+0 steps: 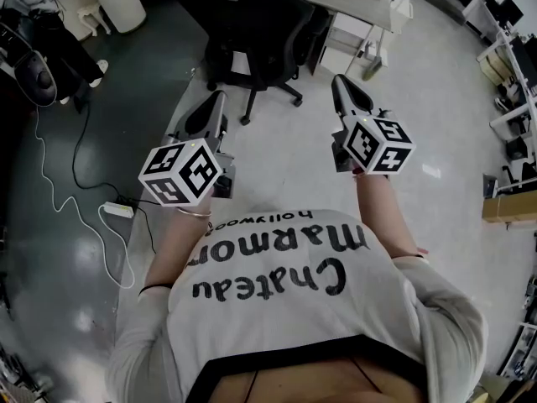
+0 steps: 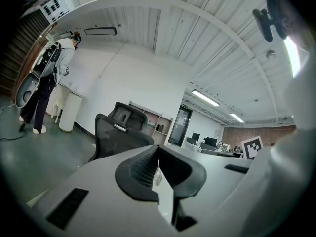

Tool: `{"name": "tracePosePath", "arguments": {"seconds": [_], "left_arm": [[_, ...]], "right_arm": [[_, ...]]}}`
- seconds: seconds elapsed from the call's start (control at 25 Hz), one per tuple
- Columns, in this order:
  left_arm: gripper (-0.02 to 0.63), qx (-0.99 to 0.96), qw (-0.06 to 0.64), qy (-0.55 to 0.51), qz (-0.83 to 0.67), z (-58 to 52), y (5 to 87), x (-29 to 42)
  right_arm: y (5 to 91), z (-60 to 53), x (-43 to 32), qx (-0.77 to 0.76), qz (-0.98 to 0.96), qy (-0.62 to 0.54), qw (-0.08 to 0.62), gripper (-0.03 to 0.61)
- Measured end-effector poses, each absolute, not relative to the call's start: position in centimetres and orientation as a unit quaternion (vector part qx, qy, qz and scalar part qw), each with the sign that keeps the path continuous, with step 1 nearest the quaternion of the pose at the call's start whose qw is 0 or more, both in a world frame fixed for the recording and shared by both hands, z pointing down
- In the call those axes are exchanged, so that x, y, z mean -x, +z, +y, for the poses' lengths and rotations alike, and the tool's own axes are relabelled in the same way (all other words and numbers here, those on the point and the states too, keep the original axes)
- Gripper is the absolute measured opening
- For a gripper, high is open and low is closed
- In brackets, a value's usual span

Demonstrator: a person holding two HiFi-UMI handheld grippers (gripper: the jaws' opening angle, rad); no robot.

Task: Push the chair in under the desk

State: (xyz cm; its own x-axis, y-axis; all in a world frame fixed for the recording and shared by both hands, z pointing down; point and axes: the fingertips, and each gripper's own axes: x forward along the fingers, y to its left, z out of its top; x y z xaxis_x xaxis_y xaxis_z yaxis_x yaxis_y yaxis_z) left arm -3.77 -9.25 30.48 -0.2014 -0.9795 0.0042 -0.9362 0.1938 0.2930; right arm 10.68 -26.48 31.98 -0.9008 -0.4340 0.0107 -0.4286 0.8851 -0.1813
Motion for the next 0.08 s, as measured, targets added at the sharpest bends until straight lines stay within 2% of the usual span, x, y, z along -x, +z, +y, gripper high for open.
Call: {"name": "tracePosePath", "arguments": {"seconds": [0.08], "left_arm": [[0.018,-0.625,0.095,-0.113,-0.767,-9.19,30.58,3.55]], "right_arm": [[32.15,-26.47,-10.87,0.222,0.971,-0.090,0.014,0.008]]}}
